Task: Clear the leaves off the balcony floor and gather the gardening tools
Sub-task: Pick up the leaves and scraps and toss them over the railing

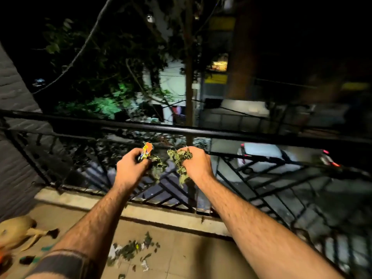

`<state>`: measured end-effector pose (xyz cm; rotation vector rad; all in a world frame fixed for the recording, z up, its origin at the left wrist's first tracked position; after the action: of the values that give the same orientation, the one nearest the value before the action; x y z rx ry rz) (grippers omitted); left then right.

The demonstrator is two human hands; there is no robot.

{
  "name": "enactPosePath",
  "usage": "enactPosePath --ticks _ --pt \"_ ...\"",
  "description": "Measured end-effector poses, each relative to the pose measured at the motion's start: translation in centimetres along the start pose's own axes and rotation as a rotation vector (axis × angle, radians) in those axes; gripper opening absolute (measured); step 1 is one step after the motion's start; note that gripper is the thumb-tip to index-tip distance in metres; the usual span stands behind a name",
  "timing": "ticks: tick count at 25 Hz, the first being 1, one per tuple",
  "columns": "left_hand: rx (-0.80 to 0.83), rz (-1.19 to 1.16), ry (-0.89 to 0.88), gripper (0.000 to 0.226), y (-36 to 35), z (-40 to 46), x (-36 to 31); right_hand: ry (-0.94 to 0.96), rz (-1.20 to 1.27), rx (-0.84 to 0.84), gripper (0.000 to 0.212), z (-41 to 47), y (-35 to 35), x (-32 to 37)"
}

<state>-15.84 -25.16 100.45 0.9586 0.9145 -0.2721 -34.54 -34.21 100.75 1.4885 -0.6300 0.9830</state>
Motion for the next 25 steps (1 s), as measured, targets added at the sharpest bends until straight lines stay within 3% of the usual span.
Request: enactPosePath --ticks 4,10,14,19,25 --pt "0.2 -0.036 -0.126 0.016 -3.2 1.6 -1.6 -0.17 -0.007 -0.227 0.045 -2.4 2.9 -1.8" --pt "0.52 -0.171 -0.334 0.022 -10.4 -2.6 -6.8 -0.347 -0.037 -0.52 0.044 -10.9 9.5 -5.5" --pt "0.741 -0.275 -0.469 0.03 -15.5 -7.9 -12.2 -0.461 -0.047 -0.725 0.041 -17.9 15.6 -8.4" --pt "0.84 -0.339 -0.597 0.018 -19.8 -16.3 -19.4 -0.551 -0.115 -0.915 0.039 -27.2 22.9 -11.3" --pt "1.004 -0.379 -0.72 0.019 -24.1 -30.1 -25.9 -0.681 -0.106 -1.107 0.037 -40.6 29.5 -15.5"
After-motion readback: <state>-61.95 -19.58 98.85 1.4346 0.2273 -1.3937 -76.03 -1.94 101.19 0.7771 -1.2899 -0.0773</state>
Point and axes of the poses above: each hand's wrist, its own z-axis towards the middle knuckle, its own y-axis out of the back of the hand, x = y × z, the point moved 2 cm from there along z, towards the middle knuckle, and after that the axes turned 2 degrees about -y, right-handed, at the moved point
